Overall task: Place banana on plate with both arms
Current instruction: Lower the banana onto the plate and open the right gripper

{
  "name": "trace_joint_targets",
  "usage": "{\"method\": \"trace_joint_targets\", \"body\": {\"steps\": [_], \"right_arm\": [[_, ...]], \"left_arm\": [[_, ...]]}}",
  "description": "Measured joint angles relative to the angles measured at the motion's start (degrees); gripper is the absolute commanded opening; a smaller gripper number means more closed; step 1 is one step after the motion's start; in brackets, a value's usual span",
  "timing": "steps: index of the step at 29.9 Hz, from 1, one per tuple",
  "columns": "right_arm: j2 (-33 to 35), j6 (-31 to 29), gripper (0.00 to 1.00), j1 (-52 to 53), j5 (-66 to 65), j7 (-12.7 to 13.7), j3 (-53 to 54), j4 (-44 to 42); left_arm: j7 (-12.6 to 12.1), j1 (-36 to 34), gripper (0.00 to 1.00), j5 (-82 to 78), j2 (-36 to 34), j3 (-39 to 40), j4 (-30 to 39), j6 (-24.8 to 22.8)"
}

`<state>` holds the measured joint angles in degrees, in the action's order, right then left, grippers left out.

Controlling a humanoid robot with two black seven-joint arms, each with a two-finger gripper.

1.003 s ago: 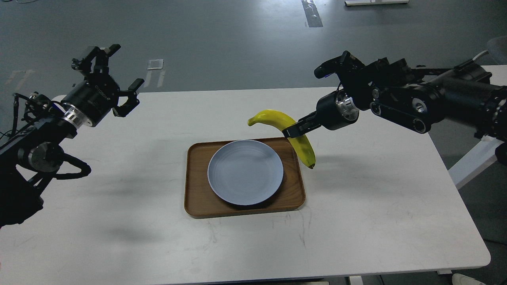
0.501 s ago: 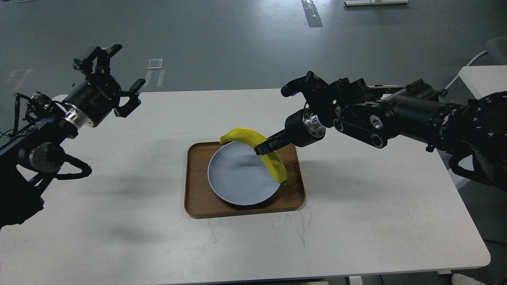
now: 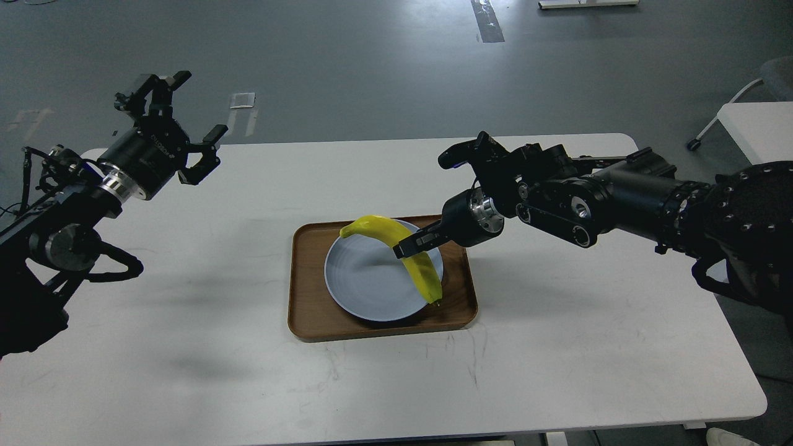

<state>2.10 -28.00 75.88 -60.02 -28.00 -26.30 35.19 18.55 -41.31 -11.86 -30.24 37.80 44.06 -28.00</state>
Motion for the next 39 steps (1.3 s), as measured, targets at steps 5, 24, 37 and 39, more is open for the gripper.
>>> {"method": "trace_joint_targets", "body": {"steps": [5,24,37,39], "right_arm": [[-1.5,0.0,0.25,-0.6,2.6,0.0,-0.1,-1.6],[-2.1,0.0,0.77,-2.4,3.3,0.0,-1.1,-3.5],[6.6,0.0,0.95,1.0,11.4,0.0,5.2,-2.9],[9.8,0.0,0.96,1.0,14.8,0.0,8.9,-2.8]], "left_arm": [[0.0,0.0,0.98,0.0,0.0,0.0,0.0,0.0],[0.0,0.0,0.98,0.0,-0.4,0.0,0.1,0.0],[0.0,0.0,0.98,0.0,-0.4,0.2,0.2,0.0],[0.0,0.0,0.98,0.0,-0.4,0.2,0.1,0.0]]}}
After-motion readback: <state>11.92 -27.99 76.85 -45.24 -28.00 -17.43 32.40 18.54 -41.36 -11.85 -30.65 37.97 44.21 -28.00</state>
